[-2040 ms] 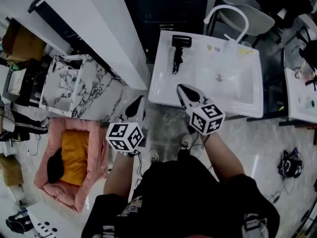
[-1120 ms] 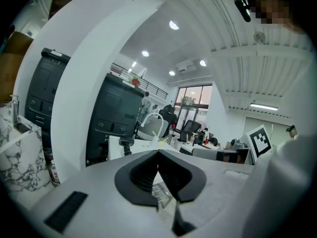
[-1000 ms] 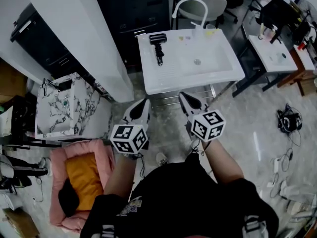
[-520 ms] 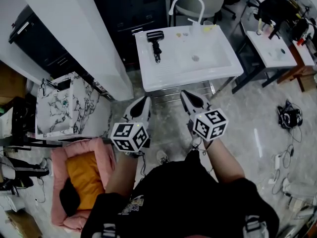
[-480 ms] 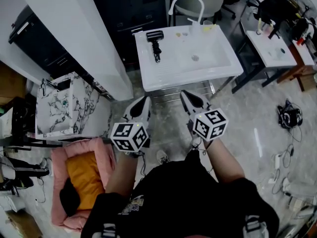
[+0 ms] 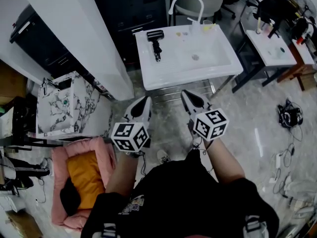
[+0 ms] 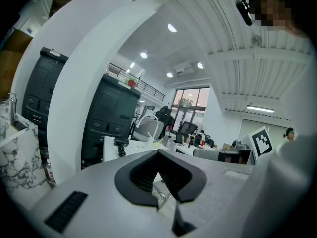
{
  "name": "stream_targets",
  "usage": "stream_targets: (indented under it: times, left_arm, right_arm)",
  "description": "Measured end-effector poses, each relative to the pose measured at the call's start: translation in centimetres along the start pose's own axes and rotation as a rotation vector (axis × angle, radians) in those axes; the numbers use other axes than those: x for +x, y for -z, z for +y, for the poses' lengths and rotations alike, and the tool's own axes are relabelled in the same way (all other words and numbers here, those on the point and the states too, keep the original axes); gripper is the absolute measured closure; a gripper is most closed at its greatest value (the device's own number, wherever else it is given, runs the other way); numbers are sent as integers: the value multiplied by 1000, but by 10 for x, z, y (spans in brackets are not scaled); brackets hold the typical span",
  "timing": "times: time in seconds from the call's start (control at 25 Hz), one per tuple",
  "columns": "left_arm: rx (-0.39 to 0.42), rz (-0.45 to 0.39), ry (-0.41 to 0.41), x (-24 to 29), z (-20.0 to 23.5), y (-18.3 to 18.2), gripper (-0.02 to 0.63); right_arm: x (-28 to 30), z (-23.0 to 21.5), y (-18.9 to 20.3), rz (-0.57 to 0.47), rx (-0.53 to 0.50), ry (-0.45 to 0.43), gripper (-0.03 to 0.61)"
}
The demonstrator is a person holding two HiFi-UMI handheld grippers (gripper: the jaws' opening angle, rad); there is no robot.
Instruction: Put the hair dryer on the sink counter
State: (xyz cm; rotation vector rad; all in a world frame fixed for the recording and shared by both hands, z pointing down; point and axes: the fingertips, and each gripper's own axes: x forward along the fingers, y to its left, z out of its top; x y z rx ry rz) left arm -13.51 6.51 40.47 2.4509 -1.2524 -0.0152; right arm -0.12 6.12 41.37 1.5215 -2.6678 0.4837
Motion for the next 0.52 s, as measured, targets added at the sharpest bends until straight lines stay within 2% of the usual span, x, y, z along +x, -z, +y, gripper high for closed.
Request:
stream_targets:
  times: [0.52]
  left_arm:
    - [0,7,9,-5,2,5,611]
  right_arm:
    - [-2,3,7,-6,9,5,580]
